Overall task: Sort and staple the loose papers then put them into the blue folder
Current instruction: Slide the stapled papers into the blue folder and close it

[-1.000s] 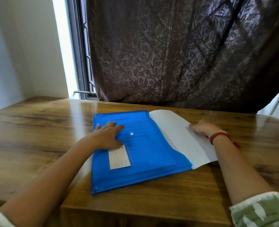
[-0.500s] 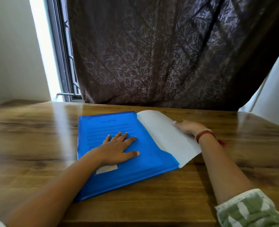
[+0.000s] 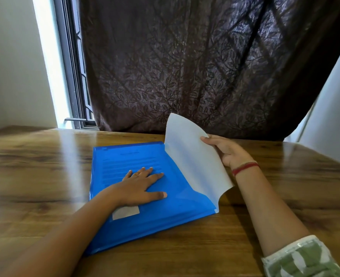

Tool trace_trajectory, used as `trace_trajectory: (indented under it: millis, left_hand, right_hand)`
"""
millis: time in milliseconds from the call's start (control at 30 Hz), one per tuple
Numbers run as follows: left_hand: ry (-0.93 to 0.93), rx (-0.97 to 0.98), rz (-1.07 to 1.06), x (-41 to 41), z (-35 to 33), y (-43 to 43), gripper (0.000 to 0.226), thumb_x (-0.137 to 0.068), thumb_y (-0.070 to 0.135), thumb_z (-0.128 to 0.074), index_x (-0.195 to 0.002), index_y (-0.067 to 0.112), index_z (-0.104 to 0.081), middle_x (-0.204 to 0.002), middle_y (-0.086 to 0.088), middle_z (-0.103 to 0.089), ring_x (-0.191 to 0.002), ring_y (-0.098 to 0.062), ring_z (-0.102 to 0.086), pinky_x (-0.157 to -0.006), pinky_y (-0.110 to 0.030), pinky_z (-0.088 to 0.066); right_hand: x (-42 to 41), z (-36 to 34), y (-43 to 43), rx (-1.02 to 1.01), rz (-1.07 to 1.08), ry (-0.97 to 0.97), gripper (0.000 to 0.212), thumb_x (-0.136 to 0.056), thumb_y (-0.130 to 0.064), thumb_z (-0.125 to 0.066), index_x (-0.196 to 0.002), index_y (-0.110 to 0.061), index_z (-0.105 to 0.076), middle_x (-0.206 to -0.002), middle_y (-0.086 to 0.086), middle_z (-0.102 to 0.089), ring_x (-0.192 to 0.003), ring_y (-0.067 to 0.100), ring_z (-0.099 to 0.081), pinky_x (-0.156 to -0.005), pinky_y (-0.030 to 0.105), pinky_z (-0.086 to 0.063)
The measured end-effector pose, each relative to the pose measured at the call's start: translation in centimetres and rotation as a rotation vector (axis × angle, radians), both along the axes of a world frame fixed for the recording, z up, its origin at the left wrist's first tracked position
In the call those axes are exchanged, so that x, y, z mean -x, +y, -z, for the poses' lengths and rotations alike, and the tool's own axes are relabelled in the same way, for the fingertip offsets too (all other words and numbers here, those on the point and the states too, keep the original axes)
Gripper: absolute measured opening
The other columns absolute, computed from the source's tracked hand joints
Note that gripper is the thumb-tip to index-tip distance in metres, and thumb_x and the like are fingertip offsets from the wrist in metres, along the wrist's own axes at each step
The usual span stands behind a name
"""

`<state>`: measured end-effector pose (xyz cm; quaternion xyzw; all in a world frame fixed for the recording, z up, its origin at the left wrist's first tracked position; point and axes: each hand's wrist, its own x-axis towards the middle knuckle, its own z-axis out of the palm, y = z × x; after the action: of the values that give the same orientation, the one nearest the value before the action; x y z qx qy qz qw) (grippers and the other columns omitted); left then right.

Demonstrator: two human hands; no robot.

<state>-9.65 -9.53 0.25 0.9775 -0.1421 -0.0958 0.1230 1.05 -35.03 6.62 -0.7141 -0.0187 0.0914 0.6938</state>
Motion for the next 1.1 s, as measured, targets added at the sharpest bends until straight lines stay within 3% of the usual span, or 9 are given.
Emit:
trace_trajectory:
  millis: [100,133,200,300,400,533,600,667,1100]
  left_hand:
    - [-0.036,0.270,-0.086,-0.5,-0.4,1.1,0.105,-0.060,0.082,-0.057,-0.148,0.032,-0.033,-0.154,0.003,-0.027,-0.142,-0.014,-0.026,-0.114,-0.029,-0.018]
    - [-0.101,0.358,-0.159,-1.0,-0.5,1.7,0.091,-0.066,0.065,-0.073,-0.143,0.027,-0.042,-0.148,0.003,-0.036,-0.136,-0.014,-0.035,-0.109,-0.025,-0.026]
    - [-0.240,0.443,-0.309,-1.9,-0.4,3.4,0.066,-0.072,0.035,-0.084,-0.130,0.020,-0.057,-0.139,-0.002,-0.050,-0.123,-0.018,-0.049,-0.100,-0.025,-0.038]
    - [-0.256,0.414,-0.393,-2.4,-0.2,4.7,0.051,-0.069,0.033,-0.087,-0.113,0.016,-0.068,-0.117,0.001,-0.063,-0.098,-0.012,-0.054,-0.083,-0.021,-0.040]
    - [-0.241,0.454,-0.403,-2.4,-0.5,4.7,0.045,-0.068,0.032,-0.088,-0.107,0.016,-0.073,-0.102,0.007,-0.061,-0.087,-0.006,-0.052,-0.078,-0.017,-0.038]
    - [-0.256,0.492,-0.410,-2.6,-0.3,5.1,0.037,-0.069,0.029,-0.087,-0.102,0.017,-0.076,-0.100,0.007,-0.065,-0.075,-0.001,-0.052,-0.075,-0.017,-0.038]
    - [-0.243,0.498,-0.406,-2.7,-0.2,5.3,0.033,-0.071,0.028,-0.086,-0.101,0.019,-0.076,-0.104,0.006,-0.067,-0.078,-0.002,-0.054,-0.077,-0.018,-0.039]
    - [-0.225,0.507,-0.394,-2.8,-0.3,5.5,0.030,-0.073,0.025,-0.084,-0.101,0.019,-0.076,-0.109,0.004,-0.067,-0.086,-0.006,-0.057,-0.079,-0.020,-0.040]
    - [-0.171,0.495,-0.349,-3.3,-0.3,6.2,0.027,-0.082,0.018,-0.077,-0.108,0.018,-0.074,-0.122,0.000,-0.063,-0.105,-0.014,-0.056,-0.087,-0.023,-0.040]
  right_hand:
    - [0.7,-0.3,2.3,-0.016,-0.070,-0.053,0.020,-0.085,-0.012,-0.068,-0.105,-0.010,-0.069,-0.100,0.013,-0.070,-0.086,0.025,-0.066,-0.079,0.035,-0.058]
    - [1.1,-0.4,3.0,0.001,-0.082,-0.072,0.021,-0.086,-0.010,-0.067,-0.107,-0.009,-0.069,-0.098,0.013,-0.070,-0.081,0.024,-0.066,-0.071,0.032,-0.058]
    - [1.9,-0.4,4.6,0.074,-0.123,-0.085,0.026,-0.086,-0.012,-0.068,-0.112,-0.012,-0.069,-0.098,0.011,-0.071,-0.079,0.023,-0.067,-0.067,0.031,-0.058]
    - [2.9,-0.5,6.8,0.183,-0.218,-0.098,0.025,-0.087,-0.007,-0.065,-0.112,-0.011,-0.069,-0.094,0.011,-0.070,-0.071,0.019,-0.065,-0.066,0.028,-0.056]
    - [3.9,0.1,9.2,0.348,-0.284,-0.174,0.026,-0.087,0.005,-0.062,-0.111,-0.001,-0.067,-0.090,0.010,-0.068,-0.055,0.005,-0.062,-0.056,0.015,-0.052]
    - [4.1,1.8,12.1,0.732,-0.391,-0.313,0.029,-0.085,0.001,-0.064,-0.114,-0.002,-0.069,-0.117,0.012,-0.068,-0.092,0.015,-0.061,-0.082,0.025,-0.046]
    - [4.2,2.2,13.2,0.900,-0.404,-0.360,0.033,-0.086,-0.005,-0.064,-0.118,-0.008,-0.069,-0.119,0.006,-0.067,-0.105,0.018,-0.060,-0.088,0.026,-0.046]
    - [4.3,2.5,14.1,0.979,-0.386,-0.392,0.032,-0.088,-0.007,-0.061,-0.119,-0.011,-0.069,-0.117,0.004,-0.068,-0.104,0.019,-0.060,-0.082,0.025,-0.045]
    - [6.0,2.7,15.0,1.172,-0.305,-0.556,0.026,-0.094,-0.012,-0.056,-0.117,-0.012,-0.069,-0.113,0.005,-0.067,-0.095,0.020,-0.059,-0.077,0.027,-0.048]
